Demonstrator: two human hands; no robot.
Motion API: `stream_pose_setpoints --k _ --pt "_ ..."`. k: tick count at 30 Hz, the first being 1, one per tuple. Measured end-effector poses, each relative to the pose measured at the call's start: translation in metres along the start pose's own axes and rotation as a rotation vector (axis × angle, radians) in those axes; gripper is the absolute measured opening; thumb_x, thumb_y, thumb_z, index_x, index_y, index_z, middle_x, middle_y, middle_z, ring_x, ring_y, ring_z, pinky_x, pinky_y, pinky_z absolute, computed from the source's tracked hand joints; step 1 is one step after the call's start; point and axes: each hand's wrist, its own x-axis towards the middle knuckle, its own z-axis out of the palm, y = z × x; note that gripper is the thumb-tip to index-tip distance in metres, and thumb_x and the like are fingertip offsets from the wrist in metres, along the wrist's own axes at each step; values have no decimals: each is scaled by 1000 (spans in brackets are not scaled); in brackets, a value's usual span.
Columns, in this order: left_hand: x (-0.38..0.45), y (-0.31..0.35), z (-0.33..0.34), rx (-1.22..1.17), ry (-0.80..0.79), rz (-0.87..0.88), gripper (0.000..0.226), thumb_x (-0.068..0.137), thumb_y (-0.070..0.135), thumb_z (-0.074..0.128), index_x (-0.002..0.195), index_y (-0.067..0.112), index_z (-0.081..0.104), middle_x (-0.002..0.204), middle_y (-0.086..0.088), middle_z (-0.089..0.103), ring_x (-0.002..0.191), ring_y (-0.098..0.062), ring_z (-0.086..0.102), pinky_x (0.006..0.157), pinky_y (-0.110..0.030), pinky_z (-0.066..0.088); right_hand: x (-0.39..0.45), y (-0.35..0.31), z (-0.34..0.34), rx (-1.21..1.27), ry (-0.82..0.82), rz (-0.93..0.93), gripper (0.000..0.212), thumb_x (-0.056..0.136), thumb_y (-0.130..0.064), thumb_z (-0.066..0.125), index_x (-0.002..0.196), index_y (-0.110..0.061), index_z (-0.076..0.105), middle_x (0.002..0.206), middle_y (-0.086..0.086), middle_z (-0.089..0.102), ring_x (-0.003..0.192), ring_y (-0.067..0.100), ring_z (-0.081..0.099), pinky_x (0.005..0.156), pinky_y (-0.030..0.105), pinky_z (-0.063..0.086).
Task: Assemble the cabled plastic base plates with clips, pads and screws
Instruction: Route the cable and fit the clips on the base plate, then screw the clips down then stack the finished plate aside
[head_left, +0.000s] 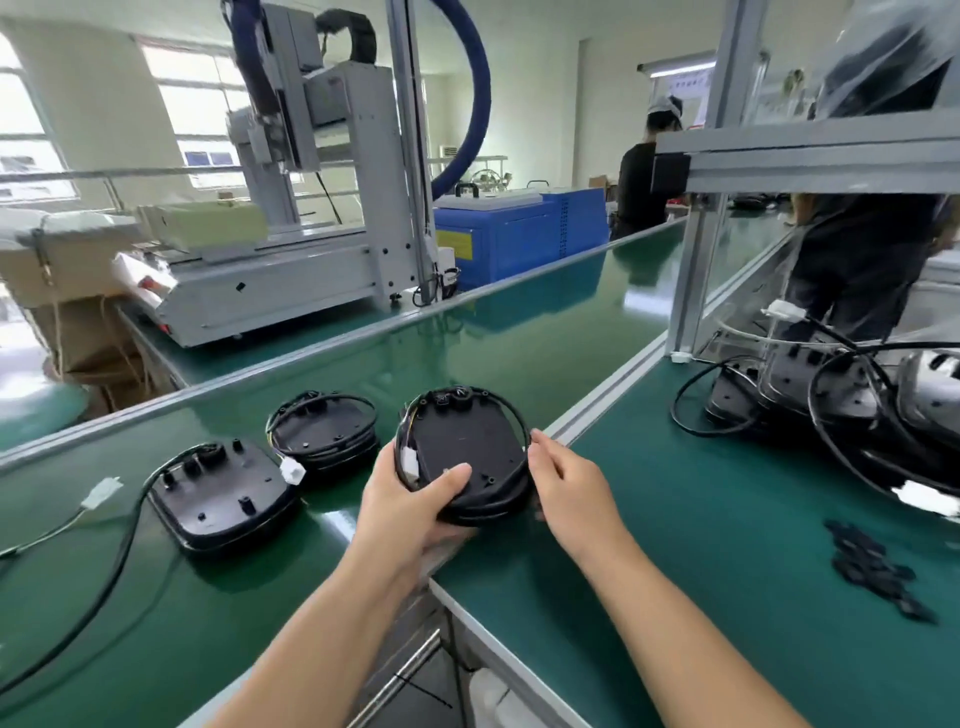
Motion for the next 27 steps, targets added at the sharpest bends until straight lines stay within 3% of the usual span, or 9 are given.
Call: stream_pose_setpoints --k 3,8,12,16,19,22,24,26,27 --pt "29 11 -11 13 97 19 43 76 6 78 112 15 56 106 -12 70 91 -30 71 67 -48 58 6 -4 16 -4 -58 -24 43 101 -31 42 141 -17 48 121 -6 60 101 11 51 105 43 43" --pt "91 22 -7 47 242 -31 50 76 5 78 116 9 49 119 -16 58 95 -34 66 59 -44 59 15 -7 29 20 -46 -32 42 100 -28 44 139 -16 49 131 3 60 116 17 56 103 42 44" --pt "141 27 1 209 332 -72 57 76 6 77 117 14 38 122 -13 44 87 -32 64 52 -44 59 18 7 29 53 -15 19 37 98 -26 45 133 -18 55 114 -3 66 101 11 60 99 37 48" --pt "175 23 -1 432 428 -112 70 78 13 76 131 9 31 131 -17 43 107 -38 58 74 -52 58 19 22 25 145 33 41 26 96 -19 49 116 -24 63 92 -7 69 85 10 65 82 32 55" --pt "181 20 2 503 418 -115 76 83 21 71 141 2 26 133 -20 50 106 -33 62 79 -44 58 18 24 25 201 31 31 22 96 -13 48 106 -25 64 88 -5 70 79 6 67 69 20 53" --pt "180 24 4 961 481 -112 91 91 46 57 144 -12 11 138 -25 46 110 -30 60 84 -35 54 16 21 21 275 37 45 22 96 -9 48 99 -23 65 86 -2 71 73 2 66 64 16 51" --pt "174 32 3 1290 478 -73 90 92 61 40 136 -17 31 127 -24 54 94 -25 59 67 -26 49 13 19 17 318 32 62 23 96 -8 48 98 -21 66 86 -1 71 71 2 65 64 17 51" --pt "170 36 0 1539 435 -45 76 90 61 43 117 -8 57 111 -21 60 88 -26 53 62 -27 43 7 18 10 329 0 71 23 96 -7 48 97 -20 67 85 0 71 70 2 65 63 17 51" --pt "170 37 -1 1591 428 -45 68 89 58 49 113 -5 60 111 -22 58 89 -29 55 64 -30 45 4 18 5 322 -20 76 23 96 -7 48 96 -20 68 84 0 71 69 1 65 63 17 52"
